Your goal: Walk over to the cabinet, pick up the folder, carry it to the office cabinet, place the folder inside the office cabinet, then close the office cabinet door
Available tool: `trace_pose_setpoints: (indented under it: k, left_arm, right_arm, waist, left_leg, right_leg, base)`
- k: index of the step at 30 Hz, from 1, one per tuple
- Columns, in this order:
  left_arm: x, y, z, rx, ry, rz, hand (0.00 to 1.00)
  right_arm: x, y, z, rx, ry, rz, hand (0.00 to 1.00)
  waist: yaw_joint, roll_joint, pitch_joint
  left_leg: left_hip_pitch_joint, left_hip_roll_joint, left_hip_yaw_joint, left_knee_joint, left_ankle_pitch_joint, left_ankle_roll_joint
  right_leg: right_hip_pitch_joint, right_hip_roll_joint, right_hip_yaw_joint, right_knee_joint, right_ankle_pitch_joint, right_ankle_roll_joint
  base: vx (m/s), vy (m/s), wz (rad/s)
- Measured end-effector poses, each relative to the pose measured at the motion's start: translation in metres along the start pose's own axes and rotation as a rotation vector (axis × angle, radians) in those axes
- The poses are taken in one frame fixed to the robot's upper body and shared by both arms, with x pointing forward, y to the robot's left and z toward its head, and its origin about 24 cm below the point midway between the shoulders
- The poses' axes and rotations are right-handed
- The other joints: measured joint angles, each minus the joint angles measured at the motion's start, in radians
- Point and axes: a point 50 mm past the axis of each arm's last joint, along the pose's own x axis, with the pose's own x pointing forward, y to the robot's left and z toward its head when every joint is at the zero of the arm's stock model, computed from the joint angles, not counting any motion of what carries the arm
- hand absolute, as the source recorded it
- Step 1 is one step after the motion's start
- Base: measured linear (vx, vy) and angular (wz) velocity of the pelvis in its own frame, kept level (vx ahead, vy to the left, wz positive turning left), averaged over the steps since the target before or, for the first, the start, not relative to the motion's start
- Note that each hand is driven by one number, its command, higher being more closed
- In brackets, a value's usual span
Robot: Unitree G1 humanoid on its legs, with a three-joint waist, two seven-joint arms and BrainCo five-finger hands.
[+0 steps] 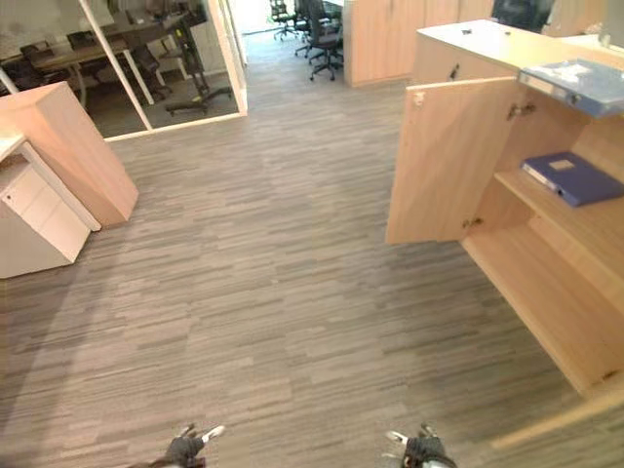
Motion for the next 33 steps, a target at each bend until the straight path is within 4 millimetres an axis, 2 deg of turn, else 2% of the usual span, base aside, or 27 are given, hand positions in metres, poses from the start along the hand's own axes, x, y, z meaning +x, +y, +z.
trace_pose_setpoints:
  k: [1, 2, 3, 4, 5, 6, 7, 8, 9, 10, 11, 13, 14, 15, 16, 17, 20, 23, 24, 25, 26, 28, 29, 30, 31, 32, 33]
  left_arm:
    - [0.001, -0.008, 0.003, 0.038, -0.009, -0.036, 0.0]
    - [0.001, -0.012, 0.004, 0.055, -0.01, -0.055, 0.0]
    - [0.002, -0.014, 0.008, 0.08, -0.015, -0.073, 0.0]
    - [0.004, -0.017, 0.014, 0.091, -0.024, -0.082, 0.0]
    - [0.005, -0.018, 0.016, 0.093, -0.024, -0.084, 0.0]
    - [0.006, -0.018, 0.017, 0.094, -0.025, -0.085, 0.0]
    - [0.005, -0.02, 0.012, 0.098, -0.004, -0.093, 0.0]
    - [0.004, -0.024, 0.009, 0.096, 0.008, -0.101, 0.0]
    - [0.004, -0.024, 0.009, 0.1, 0.013, -0.106, 0.0]
    - [0.005, -0.023, 0.009, 0.101, 0.014, -0.102, 0.0]
    - [0.004, -0.023, 0.008, 0.1, 0.017, -0.101, 0.0]
    - [0.004, -0.022, 0.006, 0.089, 0.023, -0.097, 0.0]
    - [0.004, -0.02, 0.007, 0.073, 0.018, -0.093, 0.0]
    - [0.004, -0.015, 0.006, 0.036, 0.016, -0.077, 0.0]
    - [0.003, -0.011, 0.004, 0.019, 0.022, -0.064, 0.0]
    - [0.002, -0.001, -0.003, -0.018, 0.041, -0.031, 0.0]
    - [0.002, 0.006, 0.001, -0.092, 0.022, 0.011, 0.0]
    - [0.004, 0.012, 0.006, -0.162, 0.011, 0.048, 0.0]
    - [0.004, 0.013, 0.006, -0.181, 0.009, 0.059, 0.0]
    - [0.004, 0.014, 0.007, -0.204, 0.008, 0.071, 0.0]
    - [0.004, 0.015, 0.007, -0.213, 0.007, 0.076, 0.0]
    - [0.004, 0.015, 0.007, -0.226, 0.006, 0.088, 0.0]
    - [0.004, 0.015, 0.006, -0.23, 0.008, 0.091, 0.0]
    - [0.004, 0.019, 0.007, -0.249, 0.003, 0.104, 0.0]
    - [0.004, 0.022, 0.007, -0.261, 0.0, 0.115, 0.0]
    - [0.004, 0.022, 0.007, -0.267, -0.001, 0.117, 0.0]
    - [0.004, 0.024, 0.007, -0.27, 0.0, 0.123, 0.0]
  right_arm:
    - [0.0, 0.005, 0.003, 0.011, -0.012, 0.016, 0.0]
    - [0.0, 0.007, 0.004, 0.017, -0.018, 0.022, 0.0]
    - [0.001, 0.011, 0.007, 0.026, -0.029, 0.033, 0.0]
    - [0.002, 0.016, 0.011, 0.03, -0.032, 0.045, 0.0]
    - [0.002, 0.018, 0.009, 0.031, -0.023, 0.048, 0.0]
    - [0.001, 0.019, 0.004, 0.051, 0.001, 0.047, 0.0]
    - [0.0, 0.013, -0.002, 0.076, 0.022, 0.031, 0.0]
    - [0.0, 0.01, -0.003, 0.086, 0.026, 0.021, 0.0]
    - [0.0, 0.005, -0.005, 0.099, 0.038, 0.006, 0.0]
    - [0.0, 0.003, -0.009, 0.113, 0.055, -0.002, 0.0]
    - [0.0, 0.002, -0.012, 0.119, 0.065, -0.007, 0.0]
    - [-0.004, -0.004, -0.028, 0.141, 0.115, -0.03, 0.0]
    - [-0.006, -0.007, -0.035, 0.142, 0.136, -0.038, 0.0]
    - [-0.007, -0.008, -0.038, 0.153, 0.145, -0.042, 0.0]
    - [-0.007, -0.009, -0.038, 0.157, 0.149, -0.043, 0.0]
    - [-0.007, -0.009, -0.04, 0.157, 0.158, -0.047, 0.0]
    - [-0.006, -0.012, -0.038, 0.153, 0.156, -0.054, 0.0]
    - [-0.002, -0.008, -0.023, 0.149, 0.122, -0.049, 0.0]
    - [0.0, -0.006, -0.014, 0.146, 0.099, -0.041, 0.0]
    - [0.002, -0.001, -0.005, 0.143, 0.074, -0.028, 0.0]
    - [0.003, 0.001, -0.003, 0.138, 0.067, -0.023, 0.0]
    - [0.002, 0.0, -0.006, 0.102, 0.069, -0.021, 0.0]
    - [0.001, 0.0, -0.01, 0.086, 0.08, -0.023, 0.0]
    - [-0.001, -0.001, -0.019, 0.074, 0.103, -0.024, 0.0]
    - [-0.002, 0.003, -0.024, 0.077, 0.116, -0.016, 0.0]
    - [-0.002, 0.005, -0.024, 0.078, 0.118, -0.012, 0.0]
    - [-0.003, 0.009, -0.026, 0.072, 0.126, 0.001, 0.0]
  waist:
    - [-0.004, 0.001, 0.02]
    - [-0.006, 0.003, 0.025]
    - [-0.013, 0.005, 0.034]
    - [-0.022, 0.002, 0.055]
    - [-0.024, -0.001, 0.065]
    - [-0.026, -0.011, 0.069]
    - [-0.036, -0.019, 0.065]
    - [-0.041, -0.008, 0.061]
    - [-0.043, 0.009, 0.055]
    - [-0.048, 0.016, 0.059]
    - [-0.05, 0.018, 0.061]
    - [-0.053, 0.009, 0.059]
    - [-0.057, 0.01, 0.048]
    - [-0.052, 0.016, 0.047]
    - [-0.05, 0.024, 0.044]
    - [-0.046, 0.026, 0.04]
    - [-0.024, 0.023, 0.041]
    - [-0.007, 0.014, 0.056]
    - [-0.001, 0.013, 0.059]
    - [0.0, 0.006, 0.067]
    - [0.0, 0.004, 0.07]
    - [-0.001, 0.009, 0.071]
    - [0.002, 0.007, 0.072]
    - [0.012, -0.009, 0.062]
    - [0.022, -0.026, 0.055]
    - [0.027, -0.031, 0.054]
    - [0.029, -0.045, 0.046]
  left_leg:
    - [0.034, 0.017, -0.004, -0.012, -0.001, 0.0]
    - [0.047, 0.028, -0.005, -0.021, -0.003, 0.003]
    - [0.065, 0.046, -0.009, -0.04, -0.009, 0.002]
    - [0.086, 0.065, -0.011, -0.055, -0.025, -0.013]
    - [0.096, 0.073, -0.011, -0.056, -0.034, -0.021]
    - [0.105, 0.079, -0.011, -0.059, -0.063, -0.032]
    - [0.122, 0.088, -0.026, -0.062, -0.085, -0.05]
    - [0.127, 0.105, -0.027, -0.065, -0.096, -0.061]
    - [0.132, 0.131, -0.027, -0.067, -0.114, -0.08]
    - [0.152, 0.158, -0.03, -0.055, -0.128, -0.095]
    - [0.16, 0.176, -0.034, -0.033, -0.134, -0.106]
    - [0.13, 0.231, -0.036, 0.153, -0.159, -0.154]
    - [0.027, 0.281, -0.034, 0.407, -0.164, -0.182]
    - [-0.084, 0.34, -0.028, 0.682, -0.135, -0.228]
    - [-0.128, 0.37, -0.019, 0.797, -0.128, -0.239]
    - [-0.208, 0.42, 0.014, 0.986, -0.128, -0.236]
    - [-0.321, 0.44, 0.087, 1.032, -0.155, -0.191]
    - [-0.398, 0.378, 0.078, 0.85, -0.177, -0.162]
    - [-0.414, 0.34, 0.046, 0.694, -0.178, -0.159]
    - [-0.415, 0.306, -0.009, 0.502, -0.16, -0.174]
    - [-0.414, 0.296, -0.041, 0.409, -0.142, -0.178]
    - [-0.411, 0.291, -0.159, 0.135, -0.049, -0.188]
    - [-0.411, 0.29, -0.169, 0.129, -0.005, -0.198]
    - [-0.41, 0.26, -0.171, 0.159, 0.111, -0.197]
    - [-0.427, 0.216, -0.172, 0.215, 0.137, -0.183]
    - [-0.434, 0.197, -0.166, 0.244, 0.126, -0.17]
    - [-0.426, 0.164, -0.119, 0.271, 0.08, -0.132]
  right_leg:
    - [-0.02, 0.055, -0.045, -0.034, -0.065, 0.016]
    - [-0.035, 0.083, -0.072, -0.07, -0.089, 0.019]
    - [-0.072, 0.136, -0.11, -0.158, -0.115, 0.02]
    - [-0.096, 0.189, -0.142, -0.292, -0.112, 0.025]
    - [-0.102, 0.214, -0.157, -0.375, -0.109, 0.027]
    - [-0.112, 0.248, -0.179, -0.547, -0.067, 0.025]
    - [-0.113, 0.266, -0.171, -0.59, 0.036, -0.03]
    - [-0.113, 0.28, -0.178, -0.575, 0.021, -0.043]
    - [-0.122, 0.293, -0.181, -0.529, -0.041, -0.04]
    - [-0.108, 0.309, -0.195, -0.496, -0.096, -0.035]
    - [-0.084, 0.323, -0.209, -0.494, -0.116, -0.036]
    - [0.005, 0.36, -0.248, -0.522, -0.158, -0.038]
    - [0.059, 0.397, -0.267, -0.579, -0.163, -0.037]
    - [0.114, 0.45, -0.264, -0.644, -0.158, -0.041]
    - [0.137, 0.475, -0.261, -0.671, -0.151, -0.049]
    - [0.195, 0.521, -0.234, -0.732, -0.147, -0.056]
    - [0.266, 0.553, -0.173, -0.813, -0.132, -0.055]
    - [0.323, 0.543, -0.086, -0.864, -0.113, -0.038]
    - [0.342, 0.527, -0.054, -0.872, -0.111, -0.029]
    - [0.365, 0.505, -0.021, -0.883, -0.114, -0.007]
    - [0.376, 0.495, -0.008, -0.89, -0.118, 0.006]
    - [0.425, 0.468, 0.022, -0.917, -0.149, 0.076]
    - [0.441, 0.457, 0.027, -0.918, -0.16, 0.095]
    - [0.465, 0.418, 0.04, -0.918, -0.172, 0.136]
    - [0.468, 0.37, 0.058, -0.918, -0.163, 0.171]
    - [0.464, 0.347, 0.072, -0.91, -0.152, 0.19]
    - [0.445, 0.289, 0.106, -0.87, -0.125, 0.215]
  base:
    - [0.28, -0.018, 0.11]
    - [0.23, -0.092, 0.05]
    - [0.23, -0.186, 0.03]
    - [0.21, -0.205, 0.02]
    - [0.16, -0.245, -0.02]
    - [0.15, -0.241, 0.06]
    - [0.19, -0.25, 0.07]
    - [0.31, -0.244, 0.06]
    - [0.38, -0.261, 0.05]
    - [0.41, -0.271, 0.14]
    - [0.45, -0.313, 0.34]
    - [0.4, -0.297, 0.38]
    - [0.39, -0.287, 0.13]
    - [0.38, -0.253, -0.09]
    - [0.41, -0.205, -0.52]
    - [0.34, -0.129, -0.54]
    - [0.39, -0.056, -0.69]
    - [0.35, 0.051, -0.95]
    - [0.39, 0.152, -1.04]
    - [0.39, 0.174, -1.01]
    - [0.33, 0.193, -0.87]
    - [0.37, 0.264, -0.53]
    - [0.46, 0.371, -0.3]
    - [0.51, 0.457, -0.38]
    - [0.51, 0.473, -0.45]
    - [0.52, 0.498, -0.53]
    - [0.4, 0.401, -0.44]
